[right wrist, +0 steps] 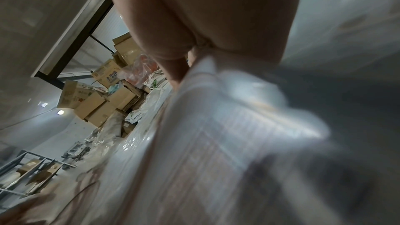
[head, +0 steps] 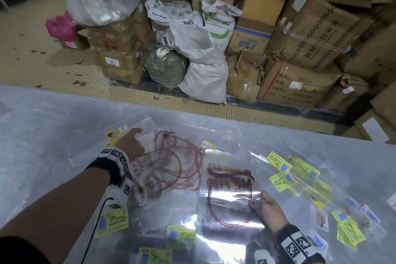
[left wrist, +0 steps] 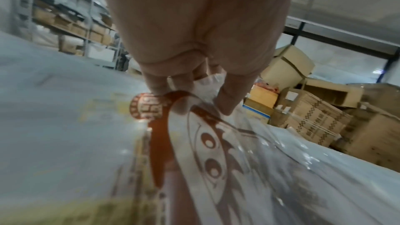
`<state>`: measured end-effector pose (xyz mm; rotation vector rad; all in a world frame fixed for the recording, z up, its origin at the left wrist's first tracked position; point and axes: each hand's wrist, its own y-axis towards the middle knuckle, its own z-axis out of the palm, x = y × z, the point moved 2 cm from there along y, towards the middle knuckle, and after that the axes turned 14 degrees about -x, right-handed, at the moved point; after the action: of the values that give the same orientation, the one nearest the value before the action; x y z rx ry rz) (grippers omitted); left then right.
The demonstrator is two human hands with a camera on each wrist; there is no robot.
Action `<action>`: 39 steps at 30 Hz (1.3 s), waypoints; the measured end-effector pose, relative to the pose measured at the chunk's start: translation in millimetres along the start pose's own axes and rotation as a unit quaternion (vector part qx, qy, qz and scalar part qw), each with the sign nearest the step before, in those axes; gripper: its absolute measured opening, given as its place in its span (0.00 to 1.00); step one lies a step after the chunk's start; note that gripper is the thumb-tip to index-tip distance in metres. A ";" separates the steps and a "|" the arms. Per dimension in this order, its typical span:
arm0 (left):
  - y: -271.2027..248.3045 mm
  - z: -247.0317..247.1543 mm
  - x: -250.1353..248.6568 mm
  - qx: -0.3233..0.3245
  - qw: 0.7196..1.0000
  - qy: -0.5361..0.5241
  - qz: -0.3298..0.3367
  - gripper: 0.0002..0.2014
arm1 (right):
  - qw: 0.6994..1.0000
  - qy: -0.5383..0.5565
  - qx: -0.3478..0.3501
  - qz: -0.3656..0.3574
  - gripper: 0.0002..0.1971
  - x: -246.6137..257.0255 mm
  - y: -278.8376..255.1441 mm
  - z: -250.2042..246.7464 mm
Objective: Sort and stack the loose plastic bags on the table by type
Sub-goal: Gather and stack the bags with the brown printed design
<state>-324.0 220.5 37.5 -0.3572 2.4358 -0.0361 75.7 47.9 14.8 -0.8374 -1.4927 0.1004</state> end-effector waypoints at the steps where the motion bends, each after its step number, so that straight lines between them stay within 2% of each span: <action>1: 0.9 -1.4 -2.7 -0.016 1.000 0.004 0.016 0.26 | 1.000 0.004 0.003 0.002 0.12 -0.1 0.5 0.5; 5: -1.1 -6.5 -24.5 -0.045 0.997 -0.012 0.055 0.23 | 1.000 0.006 0.009 0.002 0.12 -0.5 3.3 0.1; 8: -0.3 -8.7 -45.1 -0.050 0.994 -0.017 0.092 0.12 | 1.000 0.021 0.022 0.000 0.12 0.2 3.9 -0.2; 12: 1.8 -11.8 -68.2 -0.048 0.991 -0.048 0.119 0.04 | 0.999 0.037 0.027 -0.001 0.13 0.7 7.8 -4.3; 17: -3.4 -15.4 -108.4 -0.072 0.978 -0.138 0.141 0.03 | 0.999 0.042 0.002 -0.001 0.16 -0.1 17.5 -13.7; 20: -10.7 -16.4 -125.0 -0.074 0.960 -0.249 0.104 0.04 | 0.998 0.062 -0.007 -0.001 0.16 3.2 18.4 -21.7; 22: -19.8 -14.1 -124.5 -0.082 0.941 -0.324 0.047 0.06 | 0.997 0.078 -0.020 -0.001 0.15 4.5 20.1 -27.6; 24: -33.4 -5.1 -113.7 -0.099 0.931 -0.352 -0.017 0.06 | 0.996 0.084 -0.043 -0.002 0.13 2.8 24.1 -33.8; 27: -61.7 17.5 -76.9 -0.124 0.947 -0.285 -0.079 0.09 | 0.992 0.102 -0.080 0.000 0.12 -0.9 29.5 -45.5; 28: -71.4 27.2 -60.2 -0.107 0.962 -0.233 -0.092 0.12 | 0.991 0.106 -0.083 0.001 0.12 -2.1 30.2 -49.5; 30: -87.9 46.4 -28.4 -0.030 0.988 -0.112 -0.105 0.09 | 0.991 0.107 -0.086 -0.001 0.14 -4.4 32.1 -57.0; 32: -100.6 58.1 -8.9 0.020 0.992 -0.052 -0.114 0.09 | 0.991 0.102 -0.084 -0.004 0.16 -5.3 31.3 -61.6; 34: -108.0 59.9 -6.2 0.026 0.992 -0.028 -0.116 0.10 | 0.992 0.091 -0.084 -0.002 0.16 -6.0 30.4 -64.0; 37: -113.6 55.4 -13.5 0.055 0.993 0.049 -0.089 0.20 | 0.993 0.084 -0.084 -0.002 0.16 -6.5 30.0 -65.1; 39: -114.8 53.4 -18.7 0.068 0.987 0.130 -0.065 0.34 | 0.992 0.083 -0.092 -0.002 0.15 -7.9 31.1 -65.8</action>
<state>-248.6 118.5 20.9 -0.4732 2.6439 -0.3233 146.9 38.1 0.6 -0.9675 -1.3613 -0.1095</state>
